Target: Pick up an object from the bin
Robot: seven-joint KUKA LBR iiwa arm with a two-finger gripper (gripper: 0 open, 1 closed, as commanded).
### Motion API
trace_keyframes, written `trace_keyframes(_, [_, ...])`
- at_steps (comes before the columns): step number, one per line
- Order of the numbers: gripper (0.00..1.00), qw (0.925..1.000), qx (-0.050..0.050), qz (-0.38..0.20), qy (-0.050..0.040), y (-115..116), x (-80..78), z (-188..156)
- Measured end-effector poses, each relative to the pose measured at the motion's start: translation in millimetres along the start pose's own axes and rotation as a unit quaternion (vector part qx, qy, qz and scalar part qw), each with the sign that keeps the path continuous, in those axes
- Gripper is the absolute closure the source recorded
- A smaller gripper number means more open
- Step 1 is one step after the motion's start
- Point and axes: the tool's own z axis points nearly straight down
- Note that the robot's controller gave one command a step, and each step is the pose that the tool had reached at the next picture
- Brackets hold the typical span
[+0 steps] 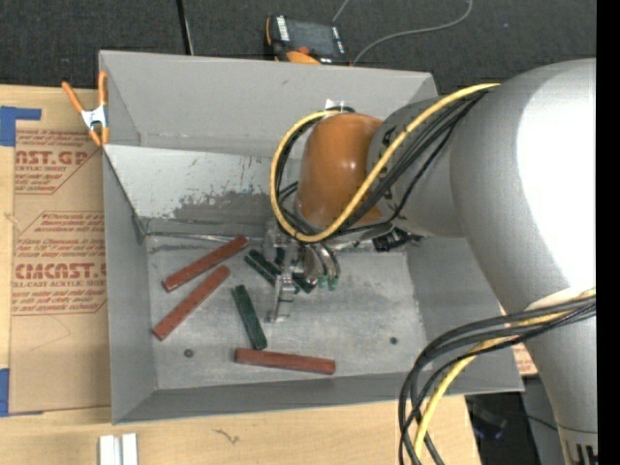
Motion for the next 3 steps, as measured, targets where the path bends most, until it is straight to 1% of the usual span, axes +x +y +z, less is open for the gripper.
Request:
trace_keyframes(1, [1.0,1.0,-0.001,0.0,-0.0027,0.4,-1.6,-1.8])
trace_keyframes(2, [0.0,1.0,0.0,0.0,0.0,0.1,0.1,0.1])
trace_keyframes(3, [1.0,1.0,-0.001,0.0,-0.0028,0.5,-1.7,-2.0])
